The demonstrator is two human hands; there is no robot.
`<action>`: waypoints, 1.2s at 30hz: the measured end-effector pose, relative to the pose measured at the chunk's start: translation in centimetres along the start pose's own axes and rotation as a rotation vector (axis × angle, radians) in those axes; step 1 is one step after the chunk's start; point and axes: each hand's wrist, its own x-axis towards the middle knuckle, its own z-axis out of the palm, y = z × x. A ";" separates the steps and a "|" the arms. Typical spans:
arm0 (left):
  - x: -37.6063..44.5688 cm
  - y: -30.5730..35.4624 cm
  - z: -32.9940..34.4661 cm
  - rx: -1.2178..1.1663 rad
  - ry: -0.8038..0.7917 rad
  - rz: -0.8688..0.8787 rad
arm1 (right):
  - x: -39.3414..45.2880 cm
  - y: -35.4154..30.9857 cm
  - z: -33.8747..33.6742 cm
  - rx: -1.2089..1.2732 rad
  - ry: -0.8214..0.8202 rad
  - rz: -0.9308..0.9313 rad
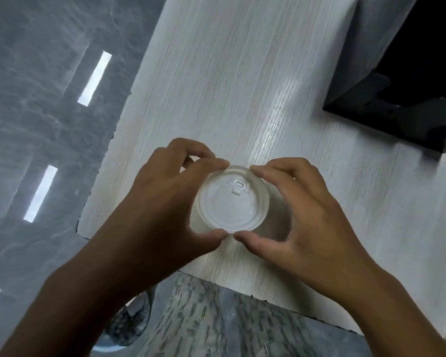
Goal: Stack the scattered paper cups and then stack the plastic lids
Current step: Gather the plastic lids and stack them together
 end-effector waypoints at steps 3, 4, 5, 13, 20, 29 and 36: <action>0.2 -0.4 0.0 -0.020 -0.029 -0.013 | 0.0 0.2 0.6 0.024 -0.022 0.018; 0.2 -0.4 -0.1 -0.021 -0.031 -0.018 | -0.1 0.2 0.7 0.038 -0.025 0.024; 0.2 -0.5 -0.2 -0.014 -0.035 -0.017 | -0.1 0.2 0.9 0.055 -0.028 0.030; -0.3 2.2 -0.9 0.077 -0.003 0.017 | -2.3 1.2 -1.0 0.113 0.018 0.068; 0.6 8.5 3.8 -0.017 -0.072 0.160 | -8.7 5.6 -4.1 0.019 0.080 0.168; 2.0 14.1 12.8 0.008 -0.324 0.307 | -17.7 10.6 -5.8 0.045 0.153 0.332; 2.6 15.6 16.9 0.090 -0.417 0.342 | -20.9 12.8 -4.5 0.006 0.217 0.356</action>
